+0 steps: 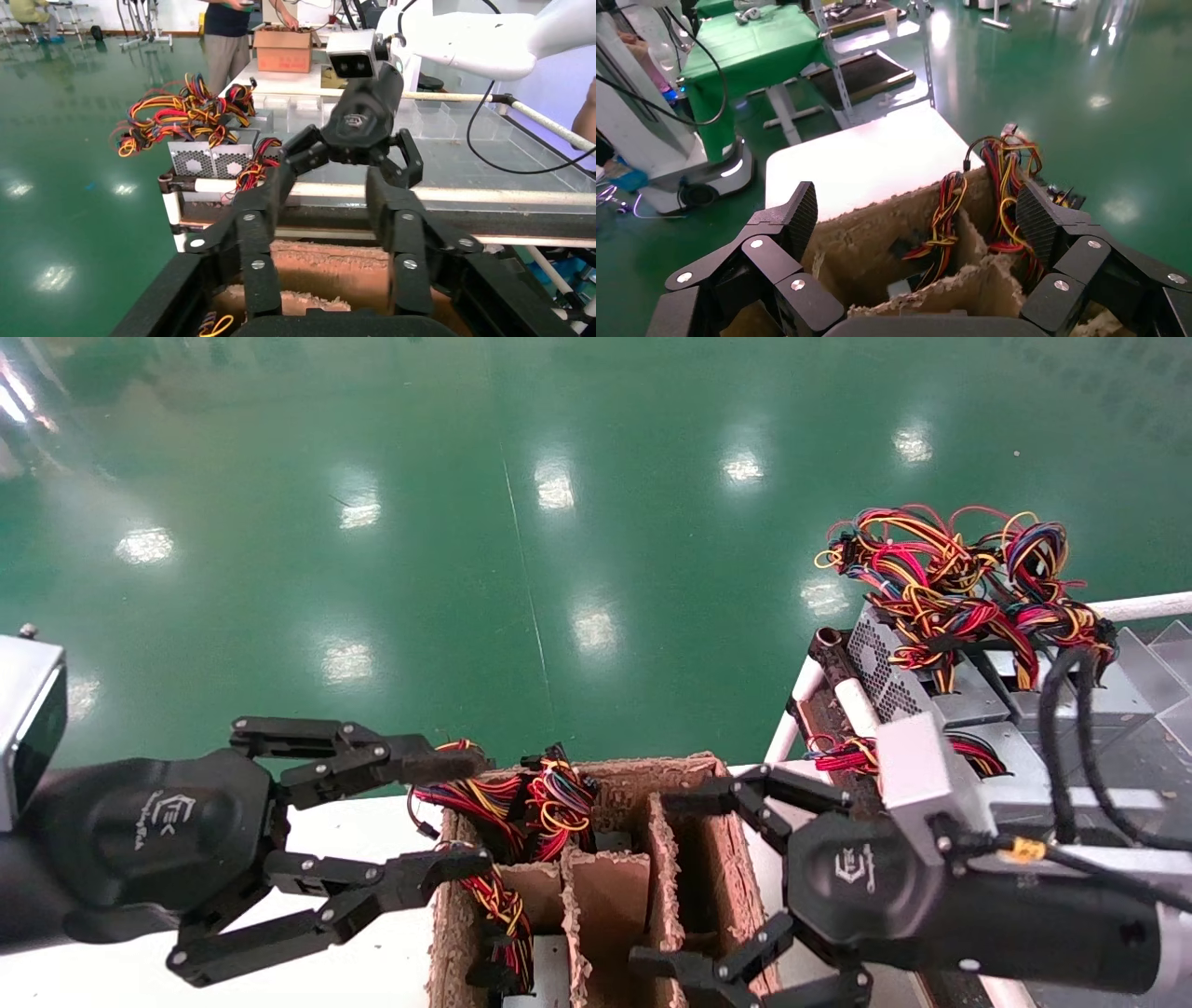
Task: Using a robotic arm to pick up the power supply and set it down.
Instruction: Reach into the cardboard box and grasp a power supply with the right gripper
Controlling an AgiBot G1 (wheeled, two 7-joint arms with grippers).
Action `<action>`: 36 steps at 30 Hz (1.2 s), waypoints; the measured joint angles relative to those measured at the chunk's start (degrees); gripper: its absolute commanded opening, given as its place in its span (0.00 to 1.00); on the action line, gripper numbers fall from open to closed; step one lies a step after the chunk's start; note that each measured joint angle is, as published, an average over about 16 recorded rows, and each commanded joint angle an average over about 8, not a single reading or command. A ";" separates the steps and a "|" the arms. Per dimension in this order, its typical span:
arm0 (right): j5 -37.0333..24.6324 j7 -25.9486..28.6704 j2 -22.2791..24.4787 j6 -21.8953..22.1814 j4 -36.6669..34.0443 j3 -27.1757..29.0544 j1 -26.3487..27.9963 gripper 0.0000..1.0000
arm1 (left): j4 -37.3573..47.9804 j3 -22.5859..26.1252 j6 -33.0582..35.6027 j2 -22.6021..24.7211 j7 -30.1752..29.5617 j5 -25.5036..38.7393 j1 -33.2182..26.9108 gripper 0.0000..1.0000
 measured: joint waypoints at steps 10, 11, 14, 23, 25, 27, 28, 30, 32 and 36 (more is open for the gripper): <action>-7.31 1.69 -6.06 3.34 -0.98 -4.68 1.62 1.00 | 0.02 0.01 0.00 -0.01 0.01 0.00 0.00 1.00; -8.26 1.90 -6.95 3.81 -1.31 -5.27 1.92 0.99 | 0.02 0.01 0.00 -0.01 0.01 0.00 0.00 1.00; -11.22 2.54 -9.98 5.26 -2.69 -7.18 3.03 0.64 | 0.02 0.01 0.00 -0.01 0.01 0.00 0.00 1.00; -17.52 3.30 -18.69 8.04 -10.04 -11.60 6.80 0.00 | 0.02 0.02 0.00 -0.01 0.01 0.00 0.00 1.00; -18.36 3.17 -20.31 8.44 -11.74 -12.23 7.53 0.00 | 0.02 0.02 0.00 -0.01 0.01 -0.01 0.00 1.00; -19.07 3.03 -21.78 8.83 -13.27 -12.77 8.17 0.00 | 0.02 0.02 0.00 -0.01 0.01 -0.01 0.00 1.00; -19.39 2.96 -22.43 9.02 -13.95 -13.01 8.45 0.00 | 0.02 0.02 0.00 -0.01 0.01 -0.01 -0.01 1.00; -19.98 2.84 -23.63 9.42 -15.14 -13.43 8.92 0.00 | 0.02 0.02 0.00 -0.01 0.01 -0.01 -0.01 1.00; -20.51 2.75 -24.64 9.82 -16.08 -13.80 9.30 0.00 | 0.02 0.02 0.00 -0.01 0.01 -0.01 -0.01 1.00; -21.59 2.70 -26.21 10.72 -17.22 -14.44 9.79 0.00 | 0.02 0.02 0.00 -0.01 0.01 -0.01 -0.01 1.00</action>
